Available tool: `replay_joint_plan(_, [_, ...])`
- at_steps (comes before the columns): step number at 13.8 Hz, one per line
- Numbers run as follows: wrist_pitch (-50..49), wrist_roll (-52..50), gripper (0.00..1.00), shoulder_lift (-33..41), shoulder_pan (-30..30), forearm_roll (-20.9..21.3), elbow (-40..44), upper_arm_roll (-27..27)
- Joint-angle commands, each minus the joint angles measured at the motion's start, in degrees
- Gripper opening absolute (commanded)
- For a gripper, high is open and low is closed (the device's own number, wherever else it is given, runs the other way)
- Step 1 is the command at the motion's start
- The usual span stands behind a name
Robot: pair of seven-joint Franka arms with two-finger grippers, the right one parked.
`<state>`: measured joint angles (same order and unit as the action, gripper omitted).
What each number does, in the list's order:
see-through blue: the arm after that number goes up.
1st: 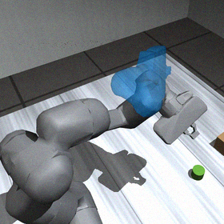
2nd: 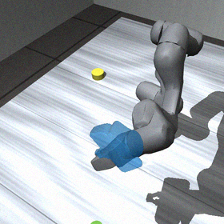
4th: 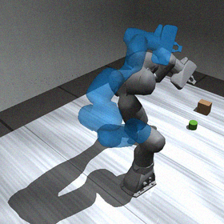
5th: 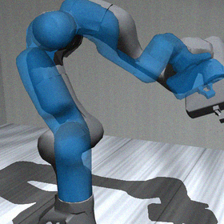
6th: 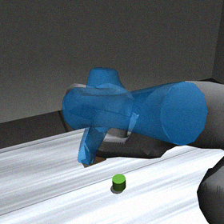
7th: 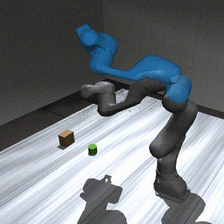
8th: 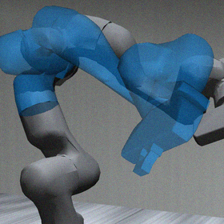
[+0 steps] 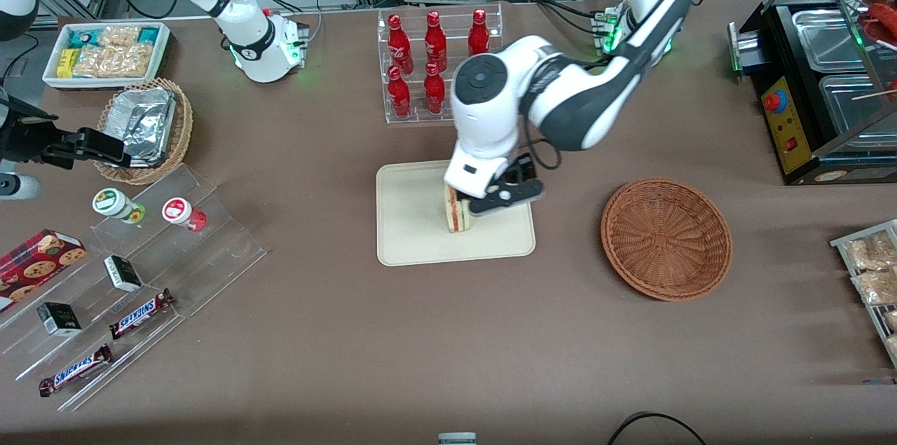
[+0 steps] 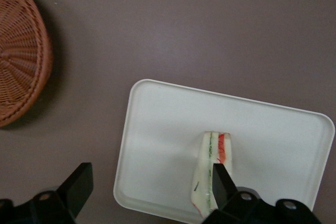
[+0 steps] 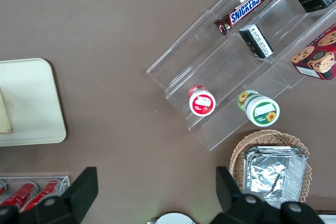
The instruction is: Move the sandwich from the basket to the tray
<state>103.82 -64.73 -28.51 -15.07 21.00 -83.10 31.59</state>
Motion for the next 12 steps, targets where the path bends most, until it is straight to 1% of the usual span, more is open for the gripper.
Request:
replay_joint_plan(1, [-5.3,7.7,1.0,5.7,5.3,-5.2,-0.9,0.3])
replay_joint_plan(4, [-9.6,12.8,1.0,9.8,10.1,-5.5,-0.9,0.4])
replay_joint_plan(7, [-12.5,20.4,1.0,14.3,16.5,-10.2,-1.0,0.4])
replay_joint_plan(9, [-14.9,25.9,1.0,16.7,20.0,-12.6,-1.0,0.1])
replay_joint_plan(11, [-16.7,30.6,1.0,18.3,23.1,-12.8,-1.2,0.1])
replay_joint_plan(12, [-18.4,33.2,1.0,19.4,23.4,-12.9,-1.2,-0.4])
